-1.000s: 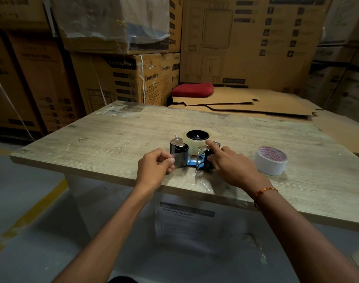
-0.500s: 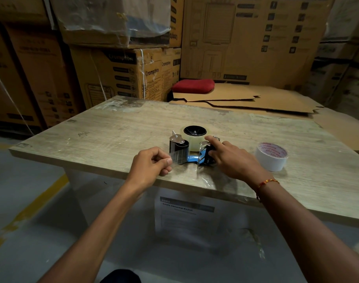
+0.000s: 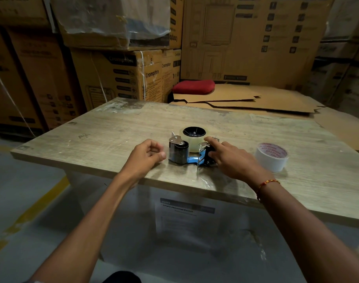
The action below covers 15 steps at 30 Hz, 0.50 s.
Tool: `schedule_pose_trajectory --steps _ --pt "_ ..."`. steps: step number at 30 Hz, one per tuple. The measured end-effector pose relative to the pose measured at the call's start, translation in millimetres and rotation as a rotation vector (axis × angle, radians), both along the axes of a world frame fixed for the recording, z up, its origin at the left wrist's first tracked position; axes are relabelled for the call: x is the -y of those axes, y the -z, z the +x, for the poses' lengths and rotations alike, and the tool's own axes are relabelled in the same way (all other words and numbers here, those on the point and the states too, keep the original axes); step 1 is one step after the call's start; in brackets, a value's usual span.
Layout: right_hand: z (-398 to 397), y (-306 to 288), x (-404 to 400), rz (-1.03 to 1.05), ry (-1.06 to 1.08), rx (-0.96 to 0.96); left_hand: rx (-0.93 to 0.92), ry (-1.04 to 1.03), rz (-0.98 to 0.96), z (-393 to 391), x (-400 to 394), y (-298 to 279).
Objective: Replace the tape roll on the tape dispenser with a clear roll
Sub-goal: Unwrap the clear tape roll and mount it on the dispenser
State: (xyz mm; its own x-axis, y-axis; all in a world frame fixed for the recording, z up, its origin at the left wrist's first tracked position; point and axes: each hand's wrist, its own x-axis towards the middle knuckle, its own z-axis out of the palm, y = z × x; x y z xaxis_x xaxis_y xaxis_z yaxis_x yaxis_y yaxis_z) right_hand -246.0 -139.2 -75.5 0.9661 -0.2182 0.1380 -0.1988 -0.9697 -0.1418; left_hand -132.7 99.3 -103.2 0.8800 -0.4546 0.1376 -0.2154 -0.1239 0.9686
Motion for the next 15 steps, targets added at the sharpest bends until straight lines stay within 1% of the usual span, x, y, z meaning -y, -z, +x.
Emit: schedule_pose_trajectory --steps 4,7,11,15 --pt "1.1 1.6 0.8 0.000 -0.007 0.006 -0.017 0.042 -0.013 0.2 -2.4 0.6" --pt "1.1 1.2 1.2 0.002 -0.008 0.009 0.006 -0.017 -0.025 3.7 1.8 2.6" --pt "1.1 1.6 1.7 0.011 -0.008 0.006 0.094 -0.127 -0.002 6.8 10.4 4.9" --pt "1.7 2.3 2.4 0.020 -0.014 0.008 0.141 -0.174 0.002 8.2 14.6 7.3"
